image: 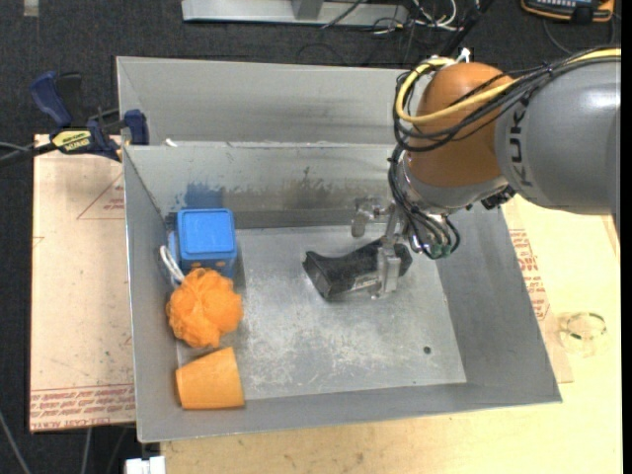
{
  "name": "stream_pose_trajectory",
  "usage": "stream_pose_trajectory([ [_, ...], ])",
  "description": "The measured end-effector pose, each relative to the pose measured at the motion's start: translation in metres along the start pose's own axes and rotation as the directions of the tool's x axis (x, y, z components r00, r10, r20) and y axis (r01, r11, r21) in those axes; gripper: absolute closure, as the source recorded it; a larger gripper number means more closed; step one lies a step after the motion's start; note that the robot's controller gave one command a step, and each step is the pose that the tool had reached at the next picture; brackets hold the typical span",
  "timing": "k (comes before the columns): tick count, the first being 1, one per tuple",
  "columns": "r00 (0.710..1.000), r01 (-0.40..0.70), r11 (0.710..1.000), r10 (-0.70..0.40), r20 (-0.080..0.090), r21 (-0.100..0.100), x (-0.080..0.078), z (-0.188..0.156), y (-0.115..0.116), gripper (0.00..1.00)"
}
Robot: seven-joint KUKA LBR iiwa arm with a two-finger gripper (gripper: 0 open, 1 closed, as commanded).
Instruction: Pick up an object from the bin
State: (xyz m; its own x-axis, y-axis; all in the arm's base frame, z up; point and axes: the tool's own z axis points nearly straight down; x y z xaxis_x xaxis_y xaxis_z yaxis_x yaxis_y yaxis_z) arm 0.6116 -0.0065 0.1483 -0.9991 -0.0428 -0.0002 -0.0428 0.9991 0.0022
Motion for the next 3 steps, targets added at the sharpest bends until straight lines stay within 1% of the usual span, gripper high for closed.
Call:
stream_pose_trajectory([
  [1,0.998,0.068,0.998,-0.068,0.01,0.002,-0.005,0.026,-0.005,0.0],
  [2,0.997,0.076,0.997,-0.076,0.006,-0.001,-0.02,0.076,0.003,0.0],
  [3,1.0,-0.014,1.0,0.014,0.02,-0.001,-0.011,0.076,0.005,1.0],
])
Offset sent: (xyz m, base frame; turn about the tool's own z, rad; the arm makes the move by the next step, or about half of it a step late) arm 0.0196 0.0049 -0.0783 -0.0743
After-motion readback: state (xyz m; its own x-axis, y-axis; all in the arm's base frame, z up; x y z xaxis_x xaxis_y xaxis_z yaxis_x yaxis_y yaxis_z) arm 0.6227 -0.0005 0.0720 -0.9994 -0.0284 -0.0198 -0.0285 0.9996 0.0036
